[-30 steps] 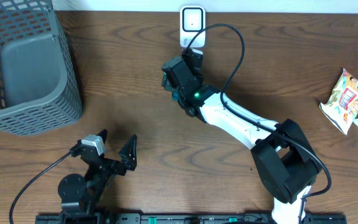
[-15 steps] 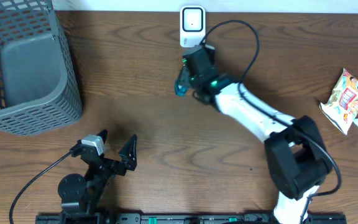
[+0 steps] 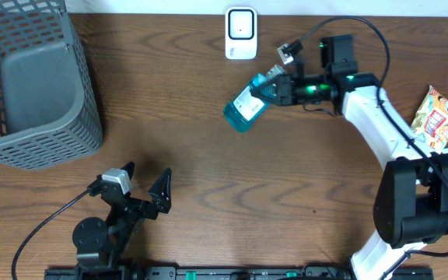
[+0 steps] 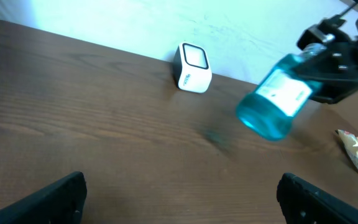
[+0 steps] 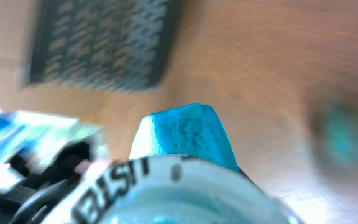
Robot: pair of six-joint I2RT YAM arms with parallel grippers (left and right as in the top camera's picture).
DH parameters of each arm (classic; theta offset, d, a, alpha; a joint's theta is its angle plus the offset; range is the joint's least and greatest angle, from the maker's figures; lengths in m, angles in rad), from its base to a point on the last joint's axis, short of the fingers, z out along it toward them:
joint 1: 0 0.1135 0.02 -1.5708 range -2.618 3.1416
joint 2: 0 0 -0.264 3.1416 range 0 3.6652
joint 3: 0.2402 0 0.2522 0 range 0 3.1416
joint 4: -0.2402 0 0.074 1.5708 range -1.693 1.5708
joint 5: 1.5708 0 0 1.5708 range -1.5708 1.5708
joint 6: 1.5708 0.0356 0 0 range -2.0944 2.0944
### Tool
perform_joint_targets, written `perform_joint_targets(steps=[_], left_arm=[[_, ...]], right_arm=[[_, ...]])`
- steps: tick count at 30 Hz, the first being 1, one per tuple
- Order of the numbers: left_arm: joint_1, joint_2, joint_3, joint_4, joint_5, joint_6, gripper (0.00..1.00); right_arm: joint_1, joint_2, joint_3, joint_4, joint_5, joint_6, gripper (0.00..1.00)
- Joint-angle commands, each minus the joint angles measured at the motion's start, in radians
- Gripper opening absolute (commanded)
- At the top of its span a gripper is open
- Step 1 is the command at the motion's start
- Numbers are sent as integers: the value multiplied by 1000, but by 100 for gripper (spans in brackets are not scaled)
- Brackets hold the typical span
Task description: Scan the item barcode
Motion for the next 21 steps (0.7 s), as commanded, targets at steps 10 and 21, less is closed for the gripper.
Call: perform_joint_targets(steps=[10, 21], left_arm=[[-3, -6, 10, 0, -5, 13, 98], [-3, -6, 10, 0, -5, 13, 98]], right_arm=[[-31, -262, 8, -373, -173, -312, 4], [-6, -500, 8, -512, 171, -198, 8]])
